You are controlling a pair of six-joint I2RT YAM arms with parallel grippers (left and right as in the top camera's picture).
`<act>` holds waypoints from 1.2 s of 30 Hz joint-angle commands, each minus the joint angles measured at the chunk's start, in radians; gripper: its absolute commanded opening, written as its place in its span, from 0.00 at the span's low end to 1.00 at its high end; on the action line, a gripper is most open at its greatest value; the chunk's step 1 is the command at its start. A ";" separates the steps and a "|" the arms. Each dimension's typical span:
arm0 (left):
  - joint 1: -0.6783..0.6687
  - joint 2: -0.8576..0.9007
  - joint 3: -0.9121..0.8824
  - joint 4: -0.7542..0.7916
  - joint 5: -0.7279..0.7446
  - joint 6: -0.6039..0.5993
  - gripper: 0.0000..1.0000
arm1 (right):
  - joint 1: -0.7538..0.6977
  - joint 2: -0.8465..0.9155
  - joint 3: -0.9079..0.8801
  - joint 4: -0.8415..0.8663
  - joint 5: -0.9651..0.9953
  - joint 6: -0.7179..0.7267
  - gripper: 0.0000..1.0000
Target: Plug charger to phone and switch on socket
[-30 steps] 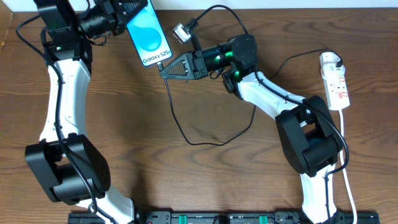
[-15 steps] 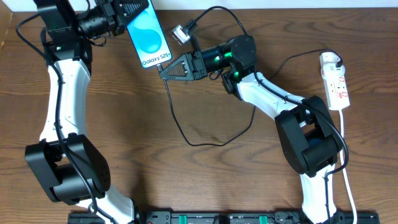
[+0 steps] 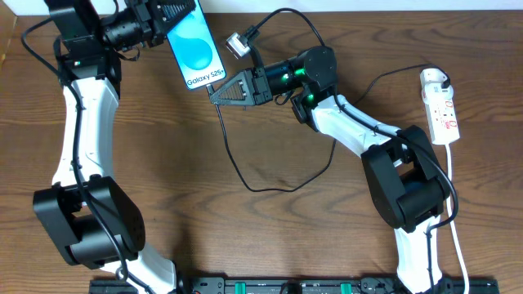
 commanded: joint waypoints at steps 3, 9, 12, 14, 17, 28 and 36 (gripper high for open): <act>-0.014 -0.017 0.000 0.004 0.084 0.021 0.07 | -0.010 -0.012 0.008 0.045 0.104 -0.008 0.36; -0.014 -0.017 0.000 0.005 0.084 0.021 0.07 | -0.010 -0.012 0.008 0.046 0.100 -0.008 0.81; -0.014 -0.017 0.000 0.005 0.084 0.021 0.07 | -0.010 -0.012 0.008 0.045 0.093 -0.008 0.99; -0.014 -0.017 0.000 0.004 0.084 0.021 0.07 | -0.010 -0.012 0.008 0.045 0.089 -0.008 0.99; -0.014 -0.017 0.000 0.005 0.084 0.021 0.07 | -0.012 -0.012 0.008 0.045 0.082 -0.008 0.99; 0.029 -0.017 0.001 0.004 0.089 0.019 0.07 | -0.103 -0.012 0.008 0.045 0.013 0.011 0.99; 0.050 -0.017 0.001 0.000 0.114 0.016 0.08 | -0.202 -0.012 0.008 -0.015 -0.046 0.010 0.99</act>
